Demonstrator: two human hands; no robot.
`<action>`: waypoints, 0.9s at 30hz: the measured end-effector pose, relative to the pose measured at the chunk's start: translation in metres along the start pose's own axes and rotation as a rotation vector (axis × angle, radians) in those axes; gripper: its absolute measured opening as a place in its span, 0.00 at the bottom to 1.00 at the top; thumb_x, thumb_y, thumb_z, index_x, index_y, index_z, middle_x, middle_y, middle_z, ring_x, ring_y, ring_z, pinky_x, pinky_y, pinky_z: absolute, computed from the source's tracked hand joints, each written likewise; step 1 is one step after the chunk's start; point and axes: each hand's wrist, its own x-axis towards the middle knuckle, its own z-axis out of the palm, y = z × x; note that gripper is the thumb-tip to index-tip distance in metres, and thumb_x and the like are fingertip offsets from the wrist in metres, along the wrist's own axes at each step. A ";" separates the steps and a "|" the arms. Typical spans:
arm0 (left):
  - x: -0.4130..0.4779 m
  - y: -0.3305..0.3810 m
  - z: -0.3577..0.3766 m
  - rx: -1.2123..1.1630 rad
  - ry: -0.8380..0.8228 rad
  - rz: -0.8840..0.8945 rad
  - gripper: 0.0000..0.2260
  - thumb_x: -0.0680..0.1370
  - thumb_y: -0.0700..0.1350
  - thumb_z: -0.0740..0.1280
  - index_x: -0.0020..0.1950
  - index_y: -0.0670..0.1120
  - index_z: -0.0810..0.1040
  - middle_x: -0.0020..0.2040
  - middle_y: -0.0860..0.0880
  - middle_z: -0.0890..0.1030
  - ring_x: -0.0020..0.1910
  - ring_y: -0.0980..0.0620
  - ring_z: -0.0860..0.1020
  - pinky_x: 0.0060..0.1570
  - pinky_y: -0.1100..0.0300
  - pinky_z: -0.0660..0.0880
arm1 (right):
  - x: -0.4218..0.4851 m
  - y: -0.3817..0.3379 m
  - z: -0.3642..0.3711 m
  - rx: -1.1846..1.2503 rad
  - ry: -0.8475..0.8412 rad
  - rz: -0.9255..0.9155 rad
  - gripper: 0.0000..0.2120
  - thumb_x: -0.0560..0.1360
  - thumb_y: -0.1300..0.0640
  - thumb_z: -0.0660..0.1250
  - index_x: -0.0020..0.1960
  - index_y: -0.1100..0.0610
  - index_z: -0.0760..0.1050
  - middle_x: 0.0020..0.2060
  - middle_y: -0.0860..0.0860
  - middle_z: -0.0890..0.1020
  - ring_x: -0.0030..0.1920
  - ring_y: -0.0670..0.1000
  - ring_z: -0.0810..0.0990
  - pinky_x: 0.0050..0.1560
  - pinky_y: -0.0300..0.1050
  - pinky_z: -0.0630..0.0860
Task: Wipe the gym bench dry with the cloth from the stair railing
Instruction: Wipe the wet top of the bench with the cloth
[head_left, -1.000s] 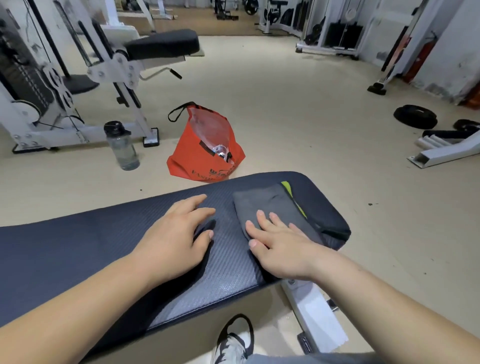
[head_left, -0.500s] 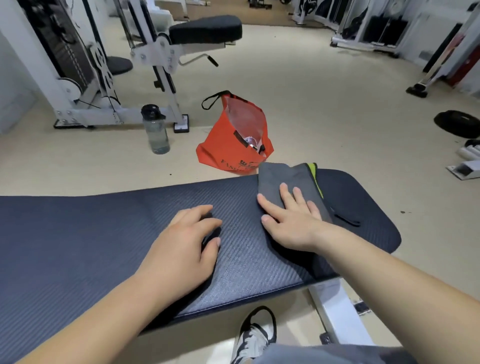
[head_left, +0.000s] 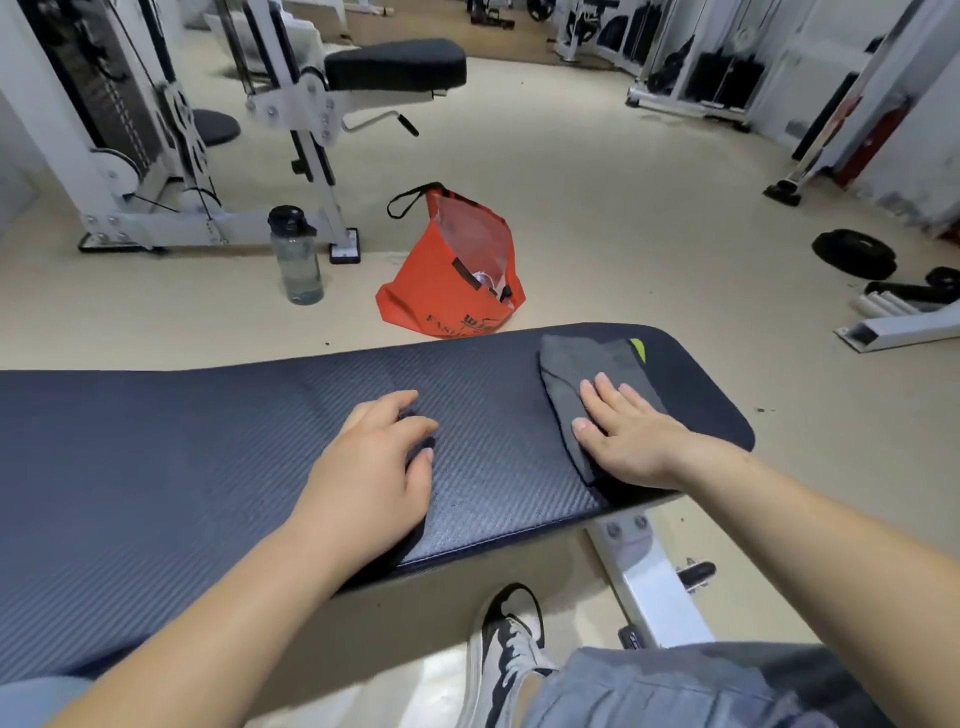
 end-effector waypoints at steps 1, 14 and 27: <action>-0.002 0.002 -0.002 0.000 -0.002 0.003 0.12 0.78 0.43 0.70 0.61 0.47 0.84 0.72 0.47 0.77 0.70 0.44 0.72 0.67 0.47 0.74 | -0.003 0.000 0.004 0.004 0.007 0.037 0.31 0.85 0.40 0.43 0.84 0.47 0.38 0.84 0.47 0.37 0.83 0.52 0.38 0.82 0.54 0.42; -0.051 -0.032 -0.059 0.121 0.035 -0.126 0.14 0.80 0.46 0.66 0.65 0.50 0.81 0.75 0.50 0.72 0.73 0.47 0.69 0.67 0.53 0.72 | -0.025 -0.137 0.024 -0.220 -0.068 -0.484 0.31 0.85 0.40 0.42 0.83 0.44 0.34 0.81 0.43 0.32 0.82 0.49 0.31 0.81 0.54 0.37; -0.088 -0.095 -0.143 0.327 -0.123 -0.267 0.16 0.80 0.53 0.64 0.67 0.55 0.77 0.67 0.58 0.75 0.64 0.53 0.73 0.60 0.51 0.77 | 0.003 -0.268 0.032 -0.144 -0.001 -0.418 0.30 0.85 0.43 0.41 0.83 0.47 0.33 0.82 0.48 0.31 0.81 0.56 0.29 0.80 0.62 0.36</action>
